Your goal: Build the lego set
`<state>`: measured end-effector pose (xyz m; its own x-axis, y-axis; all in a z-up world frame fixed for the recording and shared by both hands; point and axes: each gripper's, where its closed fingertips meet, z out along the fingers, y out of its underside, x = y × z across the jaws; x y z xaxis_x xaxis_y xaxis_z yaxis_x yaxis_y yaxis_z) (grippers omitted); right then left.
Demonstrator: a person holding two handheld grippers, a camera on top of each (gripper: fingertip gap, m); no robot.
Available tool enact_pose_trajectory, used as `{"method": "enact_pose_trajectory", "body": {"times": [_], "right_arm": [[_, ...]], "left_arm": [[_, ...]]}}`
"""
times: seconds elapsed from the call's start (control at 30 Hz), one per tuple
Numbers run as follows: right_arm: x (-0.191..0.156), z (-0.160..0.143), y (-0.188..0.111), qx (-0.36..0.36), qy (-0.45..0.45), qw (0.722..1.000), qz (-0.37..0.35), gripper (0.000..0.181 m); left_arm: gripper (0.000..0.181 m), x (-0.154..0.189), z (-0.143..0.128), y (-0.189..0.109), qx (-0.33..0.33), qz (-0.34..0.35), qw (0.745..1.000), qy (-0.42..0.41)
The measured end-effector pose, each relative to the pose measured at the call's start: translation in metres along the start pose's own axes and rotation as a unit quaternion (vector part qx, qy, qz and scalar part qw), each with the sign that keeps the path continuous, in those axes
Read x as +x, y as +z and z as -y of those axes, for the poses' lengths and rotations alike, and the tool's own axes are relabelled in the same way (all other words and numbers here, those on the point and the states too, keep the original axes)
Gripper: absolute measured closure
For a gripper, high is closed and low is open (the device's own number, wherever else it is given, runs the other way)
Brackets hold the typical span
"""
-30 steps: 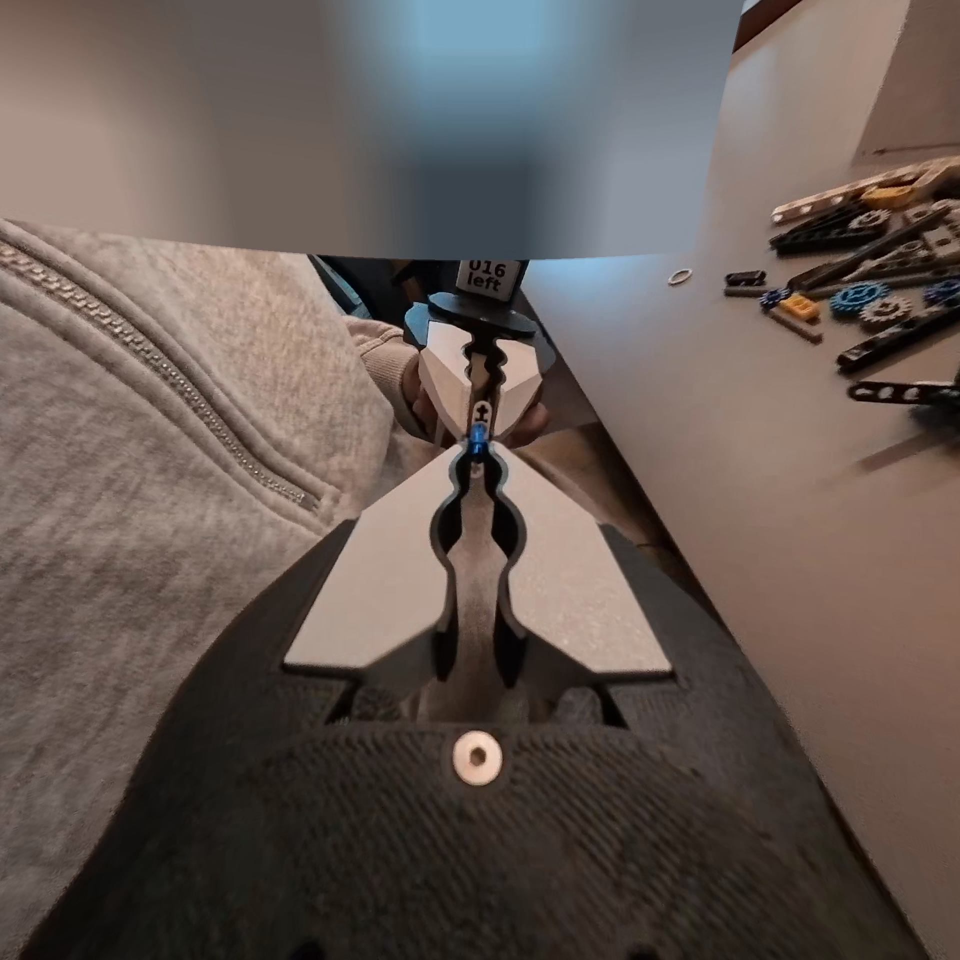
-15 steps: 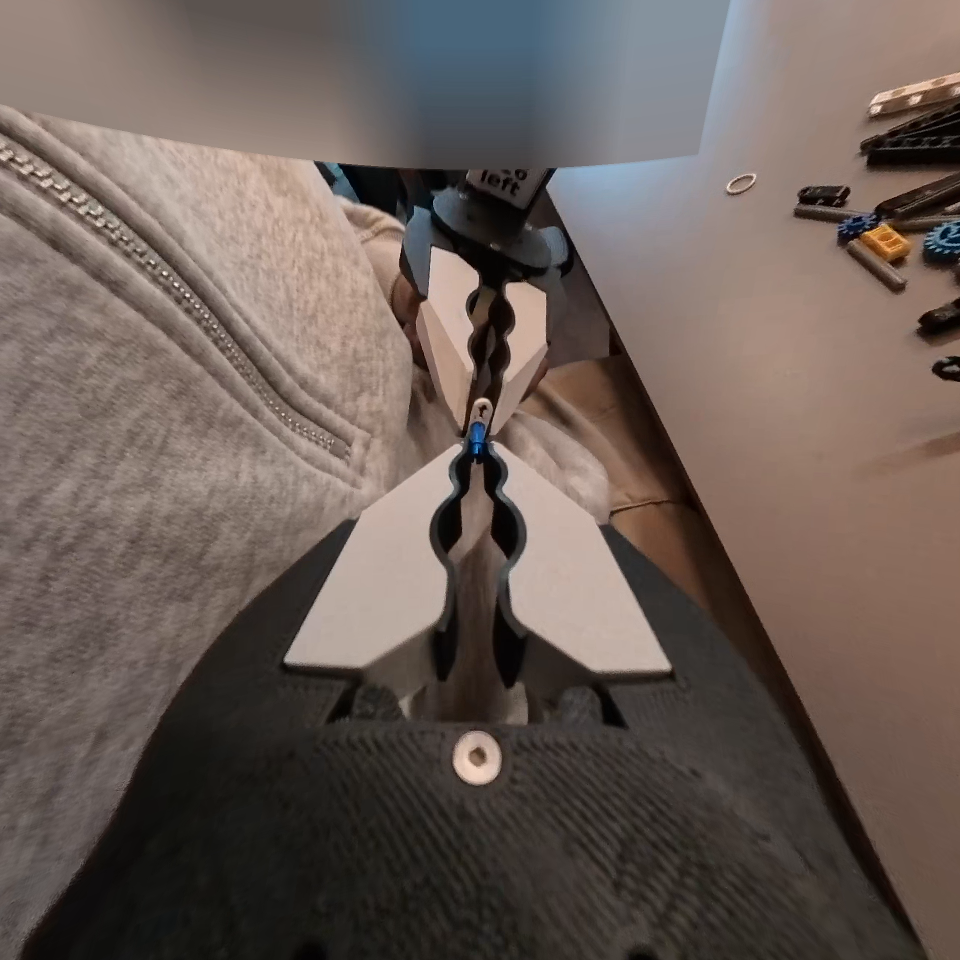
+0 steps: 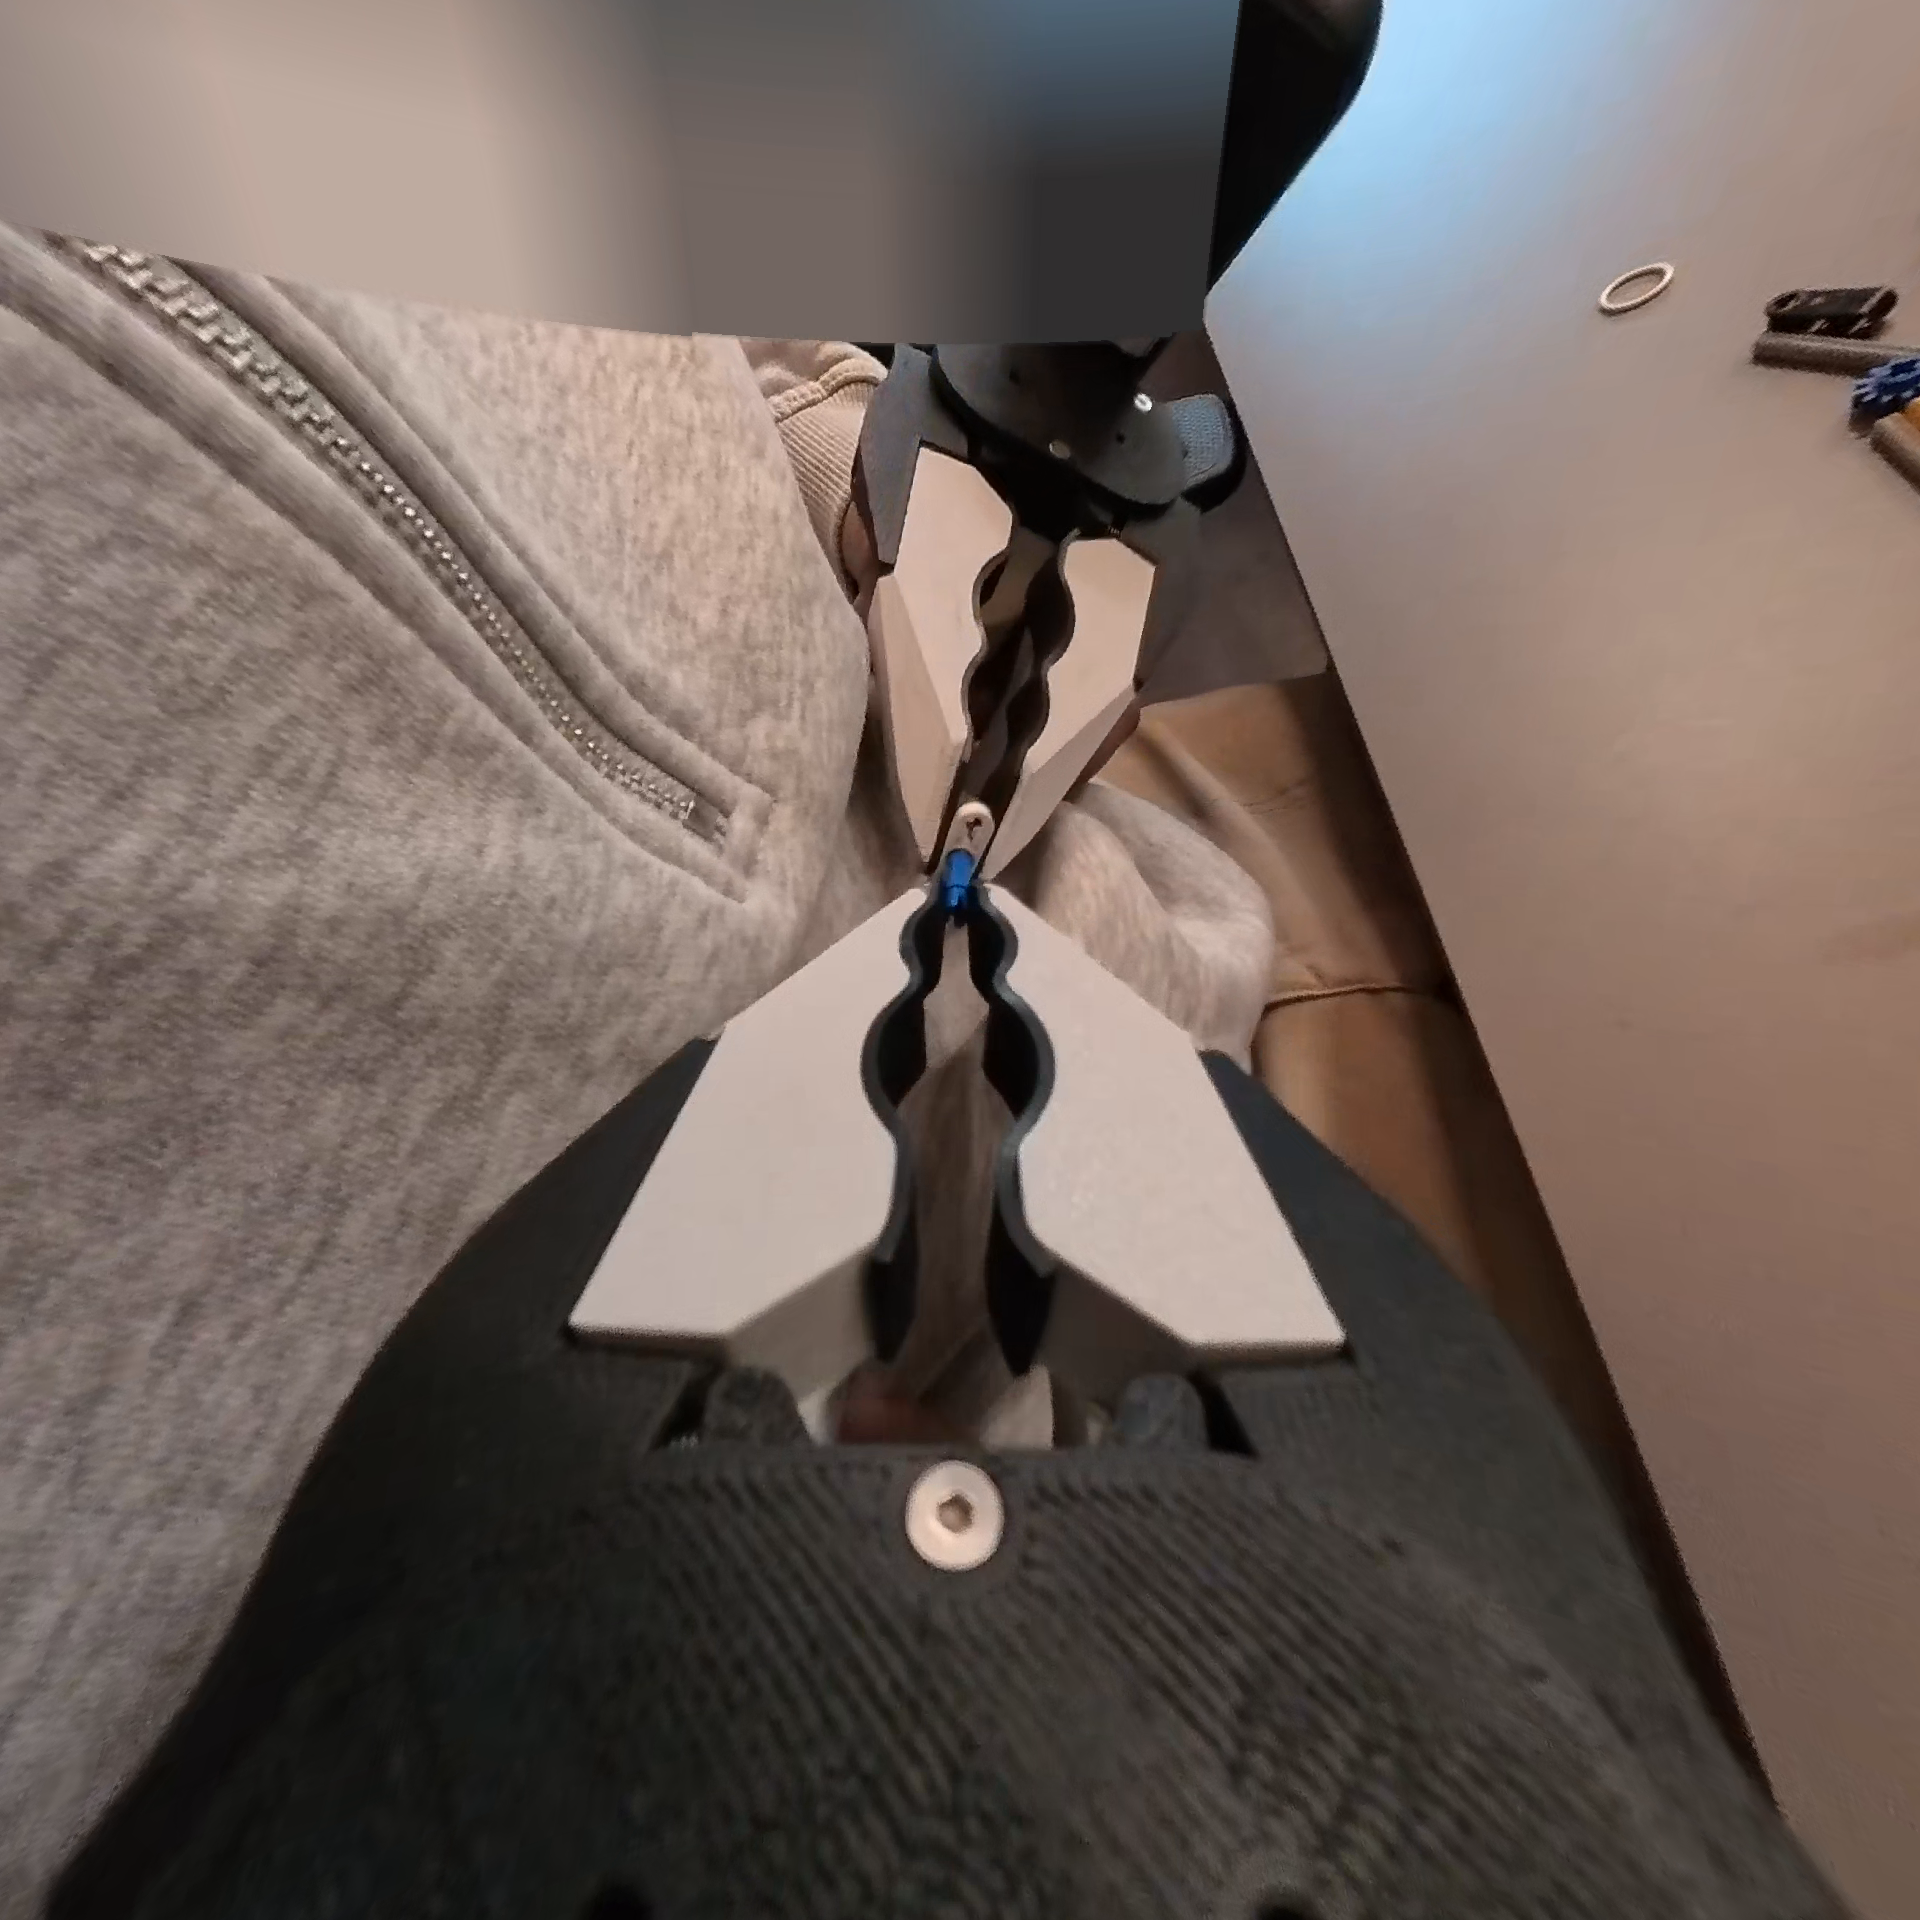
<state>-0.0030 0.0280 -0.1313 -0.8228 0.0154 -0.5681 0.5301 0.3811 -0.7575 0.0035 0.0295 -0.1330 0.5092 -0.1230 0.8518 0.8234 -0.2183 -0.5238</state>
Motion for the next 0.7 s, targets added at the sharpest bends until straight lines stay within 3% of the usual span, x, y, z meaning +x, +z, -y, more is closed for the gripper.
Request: {"method": "enact_pose_trajectory", "body": {"times": [0.37, 0.7], "right_arm": [[-0.009, -0.006, 0.004, -0.028, 0.039, 0.997, 0.057, 0.179], [0.001, 0.005, 0.001, 0.014, 0.043, 0.998, 0.04, 0.178]], "left_arm": [[0.177, 0.006, -0.005, 0.01, -0.039, -0.01, 0.999, 0.018], [0.176, 0.002, 0.009, 0.004, -0.011, -0.009, 1.0, 0.017]]}}
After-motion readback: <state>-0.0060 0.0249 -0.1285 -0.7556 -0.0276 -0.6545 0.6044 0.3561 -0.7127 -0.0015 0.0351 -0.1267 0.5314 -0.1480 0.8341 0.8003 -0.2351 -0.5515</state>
